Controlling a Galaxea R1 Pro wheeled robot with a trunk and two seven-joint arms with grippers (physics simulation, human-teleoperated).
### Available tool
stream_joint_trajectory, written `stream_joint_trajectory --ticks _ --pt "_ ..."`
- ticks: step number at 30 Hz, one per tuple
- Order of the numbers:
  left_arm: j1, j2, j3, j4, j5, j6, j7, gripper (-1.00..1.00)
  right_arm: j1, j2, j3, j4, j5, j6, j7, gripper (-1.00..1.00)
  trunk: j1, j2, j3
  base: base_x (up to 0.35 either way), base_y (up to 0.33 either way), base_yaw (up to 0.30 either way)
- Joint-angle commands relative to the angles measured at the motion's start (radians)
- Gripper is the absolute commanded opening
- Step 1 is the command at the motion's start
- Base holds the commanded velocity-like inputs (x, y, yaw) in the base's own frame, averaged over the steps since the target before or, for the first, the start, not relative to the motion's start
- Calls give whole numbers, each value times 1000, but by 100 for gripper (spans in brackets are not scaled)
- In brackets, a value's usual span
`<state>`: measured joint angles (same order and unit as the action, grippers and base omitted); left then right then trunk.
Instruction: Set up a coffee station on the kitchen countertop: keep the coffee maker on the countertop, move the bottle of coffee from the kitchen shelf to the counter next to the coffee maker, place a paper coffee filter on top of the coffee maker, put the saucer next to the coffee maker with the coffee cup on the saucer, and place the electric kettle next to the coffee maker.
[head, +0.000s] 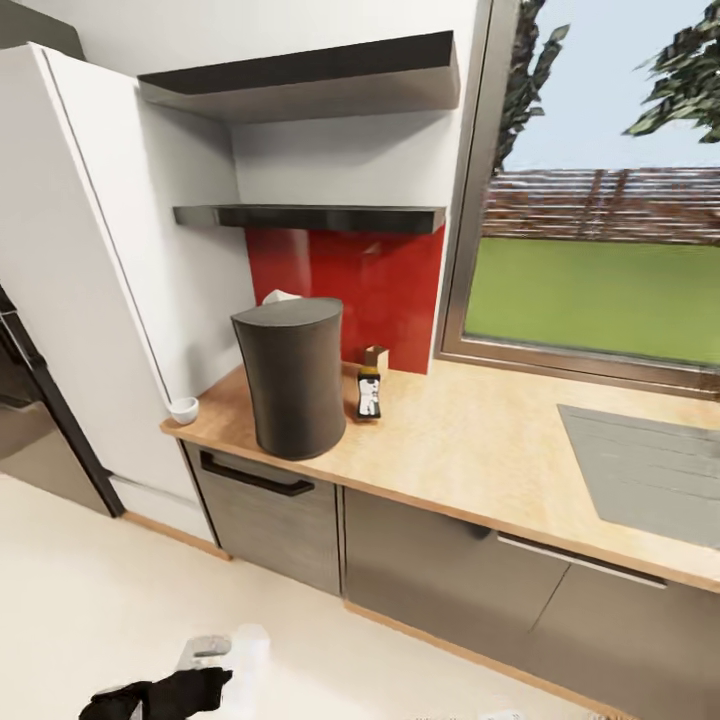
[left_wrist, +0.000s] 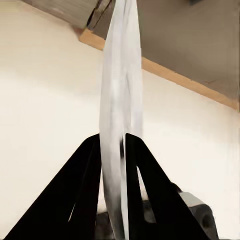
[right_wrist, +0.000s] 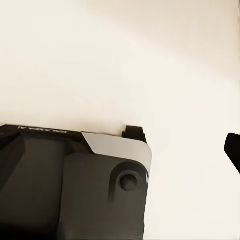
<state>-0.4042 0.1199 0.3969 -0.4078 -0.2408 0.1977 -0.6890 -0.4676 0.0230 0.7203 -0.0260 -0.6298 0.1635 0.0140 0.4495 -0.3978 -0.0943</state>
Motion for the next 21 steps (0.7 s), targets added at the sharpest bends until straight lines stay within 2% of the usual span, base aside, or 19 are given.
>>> stream_joint_trajectory --ticks 1,4,5,8,9,12,15,19,21 --pt "-28 -1 7 -3 -11 39 -39 -100 -1 0 8 0 -7 4 1 100 1 -2 -2 0 0 -261" --pt "-110 -3 6 -5 -10 141 -107 -100 1 0 8 0 -7 4 1 100 1 -2 -2 0 0 -261" --pt "-152 -4 5 -6 -11 177 -141 -100 3 0 8 0 -7 4 1 100 1 -2 -2 0 0 -261" --pt "-242 -1 2 -6 -16 216 -251 -100 4 0 8 0 -8 4 1 100 1 -2 -2 0 0 -157" --pt "-257 0 1 -6 -17 228 -275 -100 4 0 8 0 -8 4 1 100 1 -2 -2 0 0 -49" --pt "-280 4 -25 -15 -17 287 -330 -100 4 0 8 0 -8 3 0 100 1 -2 -2 0 0 -19" --pt "-284 9 -45 -54 -17 311 -369 -100 4 0 8 0 -7 2 0 100 1 -2 -2 0 0 -4" --pt "-286 32 -49 -71 -17 329 -470 -100 4 0 8 0 -7 -1 0 100 1 -2 -2 0 0 0" --pt "-290 40 -49 -80 -17 367 -511 -100 5 0 8 0 -6 -8 0 100 1 -2 -2 0 0 0"
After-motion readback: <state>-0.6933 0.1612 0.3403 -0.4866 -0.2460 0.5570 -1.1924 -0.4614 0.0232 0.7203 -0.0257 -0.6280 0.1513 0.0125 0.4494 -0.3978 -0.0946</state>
